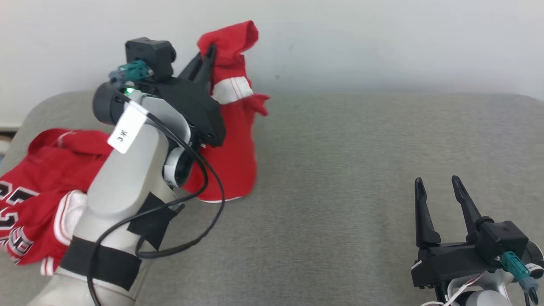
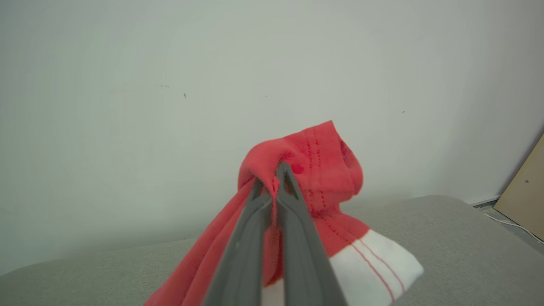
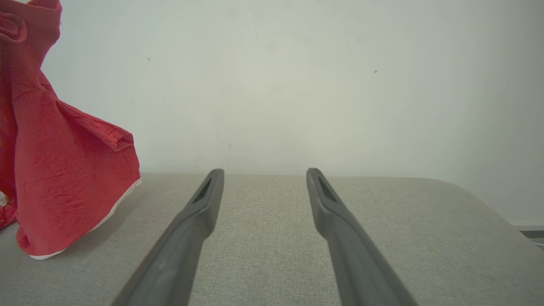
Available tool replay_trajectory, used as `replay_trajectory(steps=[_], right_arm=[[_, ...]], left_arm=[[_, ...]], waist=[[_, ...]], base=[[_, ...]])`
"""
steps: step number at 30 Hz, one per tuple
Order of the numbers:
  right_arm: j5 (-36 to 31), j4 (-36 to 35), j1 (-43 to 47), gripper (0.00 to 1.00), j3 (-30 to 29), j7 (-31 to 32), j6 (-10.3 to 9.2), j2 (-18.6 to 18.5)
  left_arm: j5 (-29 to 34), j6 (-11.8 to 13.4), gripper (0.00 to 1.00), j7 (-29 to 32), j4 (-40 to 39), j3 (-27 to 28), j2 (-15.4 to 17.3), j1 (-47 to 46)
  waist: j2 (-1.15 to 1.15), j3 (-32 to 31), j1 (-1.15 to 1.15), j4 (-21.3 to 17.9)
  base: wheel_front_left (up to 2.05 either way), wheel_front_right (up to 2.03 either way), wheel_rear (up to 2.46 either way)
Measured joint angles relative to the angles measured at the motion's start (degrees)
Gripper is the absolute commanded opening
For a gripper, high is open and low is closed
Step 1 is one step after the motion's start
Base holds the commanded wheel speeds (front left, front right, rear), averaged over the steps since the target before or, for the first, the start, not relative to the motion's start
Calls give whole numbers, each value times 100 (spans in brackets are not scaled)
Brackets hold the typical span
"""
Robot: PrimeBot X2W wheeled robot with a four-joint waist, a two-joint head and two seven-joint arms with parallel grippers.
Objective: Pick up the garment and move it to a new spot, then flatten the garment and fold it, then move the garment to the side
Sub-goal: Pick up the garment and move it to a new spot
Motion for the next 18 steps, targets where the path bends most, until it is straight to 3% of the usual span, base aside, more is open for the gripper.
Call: replay_trajectory(steps=[14,18], right_arm=[[-1,-215,106,100,-60,-33,0,66],[0,-201,56,100,42,-32,0,92]], left_arm=[[-260,-48,0,353,-859,-714,-104,457],[-404,62,0,466,-1145,-1273,-89,456]], waist=[[0,-227,0,-1232],[0,-204,1,-1572]], base=[[0,0,0],[0,0,0]])
